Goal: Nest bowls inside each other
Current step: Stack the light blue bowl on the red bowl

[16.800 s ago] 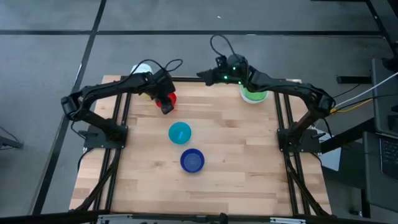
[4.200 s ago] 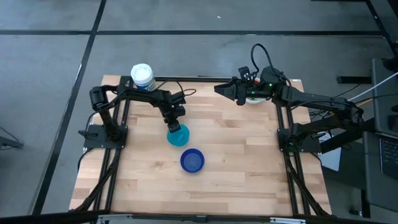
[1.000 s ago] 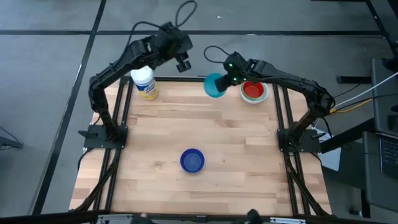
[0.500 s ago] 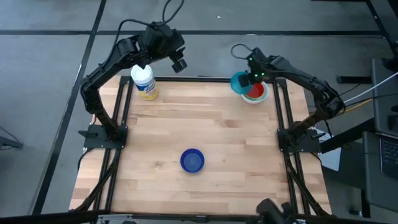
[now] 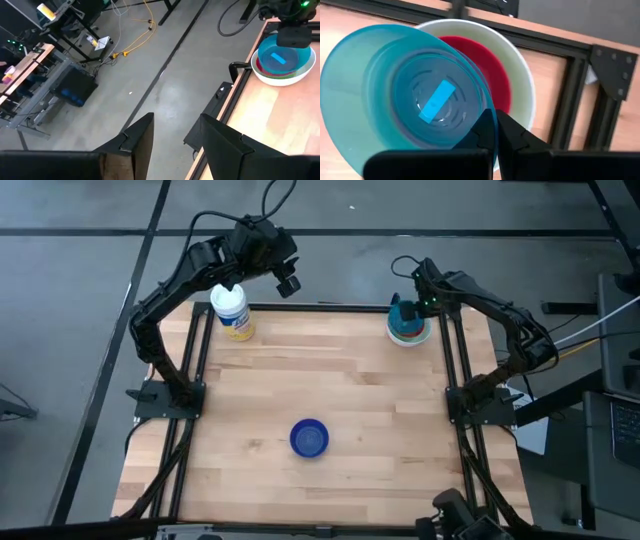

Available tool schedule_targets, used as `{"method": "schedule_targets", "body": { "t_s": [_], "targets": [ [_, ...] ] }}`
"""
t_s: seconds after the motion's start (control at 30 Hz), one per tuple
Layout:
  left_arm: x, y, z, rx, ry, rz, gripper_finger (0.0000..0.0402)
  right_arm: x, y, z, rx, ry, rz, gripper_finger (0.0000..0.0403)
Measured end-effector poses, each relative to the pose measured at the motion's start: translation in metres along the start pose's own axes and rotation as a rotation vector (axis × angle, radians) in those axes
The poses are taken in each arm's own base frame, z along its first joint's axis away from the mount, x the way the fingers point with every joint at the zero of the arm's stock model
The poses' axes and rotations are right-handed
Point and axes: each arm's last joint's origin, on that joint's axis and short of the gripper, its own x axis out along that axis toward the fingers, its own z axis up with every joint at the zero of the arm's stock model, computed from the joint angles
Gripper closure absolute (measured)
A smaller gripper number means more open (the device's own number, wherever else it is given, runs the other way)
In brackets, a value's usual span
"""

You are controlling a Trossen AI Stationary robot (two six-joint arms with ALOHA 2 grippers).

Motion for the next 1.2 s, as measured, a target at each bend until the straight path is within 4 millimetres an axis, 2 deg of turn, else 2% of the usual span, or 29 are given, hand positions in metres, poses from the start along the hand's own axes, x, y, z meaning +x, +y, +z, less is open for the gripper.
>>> {"method": "schedule_targets", "body": {
  "t_s": [0.3,0.73,1.03,1.2],
  "targets": [
    [0.0,-0.001,0.0,-0.007,-0.005,-0.015,0.0252,0.004,-0.013,0.006,0.05,-0.026,-0.013,0.0402],
    [0.0,-0.001,0.0,-0.007,-0.009,-0.029,0.0256,0.004,-0.013,0.006,0.054,-0.027,-0.002,0.0397],
    [0.0,-0.001,0.0,-0.007,-0.015,-0.05,0.0256,0.004,-0.013,0.005,0.051,-0.015,0.01,0.0286],
    [0.0,-0.001,0.0,-0.007,-0.015,-0.05,0.0256,0.004,-0.013,0.005,0.058,-0.012,0.021,0.0241]
  ]
}}
